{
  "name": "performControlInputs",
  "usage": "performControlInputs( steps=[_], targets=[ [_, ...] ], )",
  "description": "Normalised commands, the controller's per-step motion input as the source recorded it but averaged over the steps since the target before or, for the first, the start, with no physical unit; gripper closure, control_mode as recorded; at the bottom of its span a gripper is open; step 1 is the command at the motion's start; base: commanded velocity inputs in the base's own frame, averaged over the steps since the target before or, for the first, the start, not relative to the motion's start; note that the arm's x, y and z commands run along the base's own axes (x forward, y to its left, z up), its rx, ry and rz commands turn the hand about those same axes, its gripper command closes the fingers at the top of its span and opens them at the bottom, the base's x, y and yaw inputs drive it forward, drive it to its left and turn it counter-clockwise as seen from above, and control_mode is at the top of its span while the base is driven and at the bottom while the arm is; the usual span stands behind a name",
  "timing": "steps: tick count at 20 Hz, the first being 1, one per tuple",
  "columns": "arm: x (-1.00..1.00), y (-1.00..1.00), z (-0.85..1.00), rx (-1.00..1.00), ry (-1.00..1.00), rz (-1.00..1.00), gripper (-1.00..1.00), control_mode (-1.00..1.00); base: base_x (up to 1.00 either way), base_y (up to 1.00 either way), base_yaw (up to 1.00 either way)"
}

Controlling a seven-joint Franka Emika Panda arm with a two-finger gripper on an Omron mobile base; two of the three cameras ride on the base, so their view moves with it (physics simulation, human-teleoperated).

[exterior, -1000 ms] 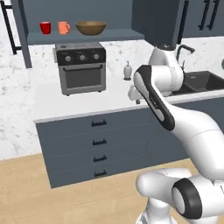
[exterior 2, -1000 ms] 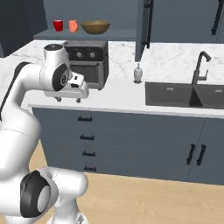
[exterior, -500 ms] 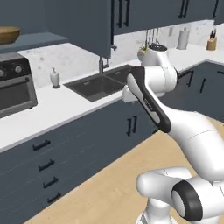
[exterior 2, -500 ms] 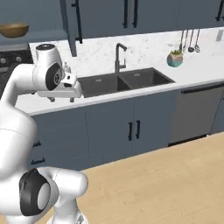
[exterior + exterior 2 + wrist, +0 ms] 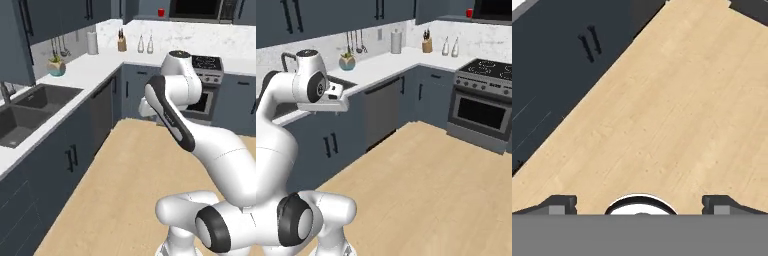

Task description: Gather all objects into one cabinet and sort the glasses and bowls to opposite sides.

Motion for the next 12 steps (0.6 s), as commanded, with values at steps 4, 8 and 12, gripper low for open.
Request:
performControlInputs(
  steps=[4, 8, 12],
  targets=[
    [0.00, 0.00, 0.00, 0.00, 0.00, 0.00, -1.00, 1.00, 0.00, 0.00, -0.82],
    [0.00, 0.00, 0.00, 0.00, 0.00, 0.00, -1.00, 1.00, 0.01, 0.06, -0.43],
    [0.00, 0.00, 0.00, 0.00, 0.00, 0.00, -1.00, 1.00, 0.04, 0.03, -0.01]
  ],
)
